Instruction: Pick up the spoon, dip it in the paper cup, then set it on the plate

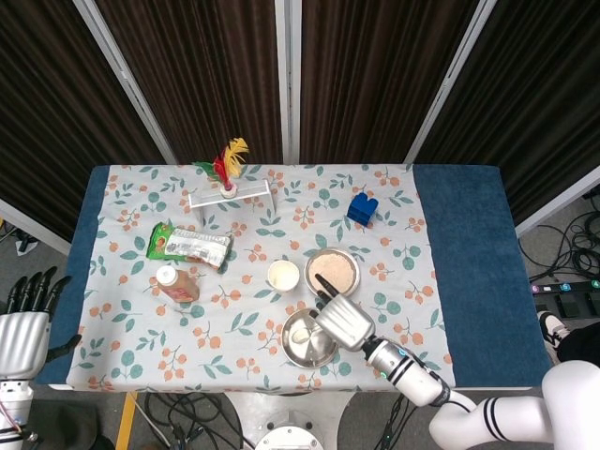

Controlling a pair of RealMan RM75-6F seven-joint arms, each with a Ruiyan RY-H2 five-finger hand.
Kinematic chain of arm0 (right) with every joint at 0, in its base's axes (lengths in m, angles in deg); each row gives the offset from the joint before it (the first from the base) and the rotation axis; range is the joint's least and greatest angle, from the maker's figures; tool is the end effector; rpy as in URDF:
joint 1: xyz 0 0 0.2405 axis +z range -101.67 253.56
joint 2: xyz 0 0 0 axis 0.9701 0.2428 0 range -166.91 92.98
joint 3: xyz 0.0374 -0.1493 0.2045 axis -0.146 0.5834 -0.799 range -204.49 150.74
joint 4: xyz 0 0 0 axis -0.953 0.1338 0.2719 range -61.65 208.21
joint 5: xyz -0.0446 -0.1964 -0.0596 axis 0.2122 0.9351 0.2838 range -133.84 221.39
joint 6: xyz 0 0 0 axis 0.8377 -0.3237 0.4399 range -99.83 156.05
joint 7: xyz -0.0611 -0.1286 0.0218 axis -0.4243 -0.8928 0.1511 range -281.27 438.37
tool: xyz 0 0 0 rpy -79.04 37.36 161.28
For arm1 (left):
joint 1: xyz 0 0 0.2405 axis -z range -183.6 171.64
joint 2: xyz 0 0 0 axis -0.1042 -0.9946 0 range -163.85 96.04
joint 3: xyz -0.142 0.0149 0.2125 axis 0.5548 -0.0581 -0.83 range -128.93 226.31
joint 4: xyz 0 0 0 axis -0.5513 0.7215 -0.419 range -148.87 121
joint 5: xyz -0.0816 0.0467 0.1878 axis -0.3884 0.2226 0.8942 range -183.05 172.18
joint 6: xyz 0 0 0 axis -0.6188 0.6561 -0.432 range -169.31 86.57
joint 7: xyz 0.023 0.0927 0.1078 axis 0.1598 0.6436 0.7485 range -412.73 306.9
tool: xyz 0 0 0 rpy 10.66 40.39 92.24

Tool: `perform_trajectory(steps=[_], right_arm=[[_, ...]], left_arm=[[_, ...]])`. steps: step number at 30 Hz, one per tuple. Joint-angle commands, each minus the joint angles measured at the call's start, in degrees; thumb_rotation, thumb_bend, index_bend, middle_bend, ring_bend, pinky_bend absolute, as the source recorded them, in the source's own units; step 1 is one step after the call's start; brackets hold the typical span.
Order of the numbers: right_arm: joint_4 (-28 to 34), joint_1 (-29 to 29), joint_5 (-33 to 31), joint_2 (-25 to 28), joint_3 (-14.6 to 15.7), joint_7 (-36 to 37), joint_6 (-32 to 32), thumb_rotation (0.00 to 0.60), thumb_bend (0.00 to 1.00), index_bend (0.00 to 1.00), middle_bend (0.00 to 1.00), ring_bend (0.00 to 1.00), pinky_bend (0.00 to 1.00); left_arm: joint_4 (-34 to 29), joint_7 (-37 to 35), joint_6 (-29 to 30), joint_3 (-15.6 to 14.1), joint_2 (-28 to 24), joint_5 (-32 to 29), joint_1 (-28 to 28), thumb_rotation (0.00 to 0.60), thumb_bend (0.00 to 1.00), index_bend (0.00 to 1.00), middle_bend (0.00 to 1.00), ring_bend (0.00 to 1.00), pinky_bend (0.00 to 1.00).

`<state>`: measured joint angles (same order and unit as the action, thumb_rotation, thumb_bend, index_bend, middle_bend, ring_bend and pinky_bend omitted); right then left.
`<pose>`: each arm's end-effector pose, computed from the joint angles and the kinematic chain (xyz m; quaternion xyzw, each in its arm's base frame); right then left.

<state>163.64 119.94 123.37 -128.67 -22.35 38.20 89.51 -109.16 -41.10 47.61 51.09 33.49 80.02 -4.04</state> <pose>-0.1223 -0.2597 -0.0557 0.8712 -0.1280 0.3217 0.3480 -0.3029 0.1627 0.1452 -0.5897 -0.3600 -0.3573 0.6285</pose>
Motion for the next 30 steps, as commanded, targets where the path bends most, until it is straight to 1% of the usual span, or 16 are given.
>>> perform_trajectory(steps=[1, 5, 8, 12, 14, 17, 18, 21, 23, 25, 26, 28, 30], right_arm=[[-0.9, -0.5, -0.5, -1.3, -0.2, -0.9, -0.9, 0.6, 0.31, 0.6, 0.57, 0.24, 0.0], [-2.3, -1.0, -1.1, -3.0, -0.5, -2.2, -1.9, 0.6, 0.25, 0.53, 0.52, 0.21, 0.0], [-2.9, -1.2, -1.5, -3.6, -0.8, -2.7, -2.5, 0.6, 0.23, 0.49, 0.5, 0.2, 0.0], [-2.4, -1.8, -0.9, -3.2, -1.0, -3.0, -2.3, 0.6, 0.16, 0.39, 0.45, 0.16, 0.0], [-1.8, -2.3, 0.1, -2.4, -1.2, -2.8, -0.9, 0.6, 0.16, 0.38, 0.43, 0.15, 0.0], [1.1, -4.3, 2.8, 1.3, -1.4, -0.9, 3.8, 0.6, 0.16, 0.37, 0.42, 0.15, 0.0], [2.4, -5.6, 3.4, 3.4, -1.5, 0.2, 6.1, 0.6, 0.16, 0.37, 0.42, 0.15, 0.0], [5.4, -9.3, 2.7, 9.8, -1.9, 2.9, 11.3, 0.6, 0.17, 0.37, 0.41, 0.15, 0.0], [7.0, -11.8, 1.2, 13.9, -1.9, 5.1, 13.7, 0.6, 0.18, 0.34, 0.38, 0.15, 0.0], [8.6, -14.7, -0.6, 18.6, -1.4, 8.5, 15.8, 0.6, 0.2, 0.27, 0.32, 0.13, 0.0], [9.2, -16.0, -1.3, 20.6, -1.1, 10.3, 16.5, 0.6, 0.21, 0.22, 0.28, 0.1, 0.0], [10.1, -18.8, -2.2, 24.8, -0.1, 15.4, 17.7, 0.6, 0.21, 0.12, 0.19, 0.04, 0.0], [10.3, -21.7, -2.4, 27.9, 0.7, 21.3, 19.2, 0.6, 0.22, 0.06, 0.13, 0.0, 0.0]], left_arm=[[0.3, -0.3, -0.1, -0.1, 0.1, -0.1, -0.1, 0.6, 0.03, 0.19, 0.14, 0.07, 0.07], [0.8, -0.8, 0.2, -0.2, 0.4, 0.2, -0.2, 0.6, 0.03, 0.19, 0.14, 0.07, 0.07], [1.2, -1.3, 0.4, -0.3, 0.5, 0.2, -0.4, 0.6, 0.03, 0.19, 0.14, 0.07, 0.07], [1.8, -1.8, 0.7, -0.4, 0.8, 0.4, -0.6, 0.6, 0.03, 0.19, 0.14, 0.07, 0.07], [2.0, -2.0, 0.7, -0.5, 0.9, 0.6, -0.7, 0.6, 0.03, 0.19, 0.14, 0.07, 0.07], [2.3, -2.4, 0.9, -0.5, 0.9, 0.7, -0.8, 0.6, 0.03, 0.19, 0.14, 0.07, 0.07], [2.5, -2.6, 0.9, -0.5, 0.9, 0.8, -0.8, 0.6, 0.03, 0.19, 0.14, 0.07, 0.07], [2.7, -2.9, 0.8, -0.6, 0.8, 0.8, -0.8, 0.6, 0.03, 0.19, 0.14, 0.07, 0.07], [2.8, -2.8, 0.7, -0.6, 0.8, 1.0, -0.7, 0.6, 0.03, 0.19, 0.14, 0.07, 0.07], [2.6, -2.7, 0.7, -0.6, 0.7, 1.2, -0.6, 0.6, 0.03, 0.19, 0.14, 0.07, 0.07], [2.5, -2.6, 0.8, -0.6, 0.7, 1.3, -0.6, 0.6, 0.03, 0.19, 0.14, 0.07, 0.07], [2.0, -2.2, 0.9, -0.7, 0.6, 1.6, -0.7, 0.6, 0.03, 0.19, 0.14, 0.07, 0.07], [1.5, -1.8, 0.9, -0.9, 0.5, 1.8, -0.7, 0.6, 0.03, 0.19, 0.14, 0.07, 0.07]])
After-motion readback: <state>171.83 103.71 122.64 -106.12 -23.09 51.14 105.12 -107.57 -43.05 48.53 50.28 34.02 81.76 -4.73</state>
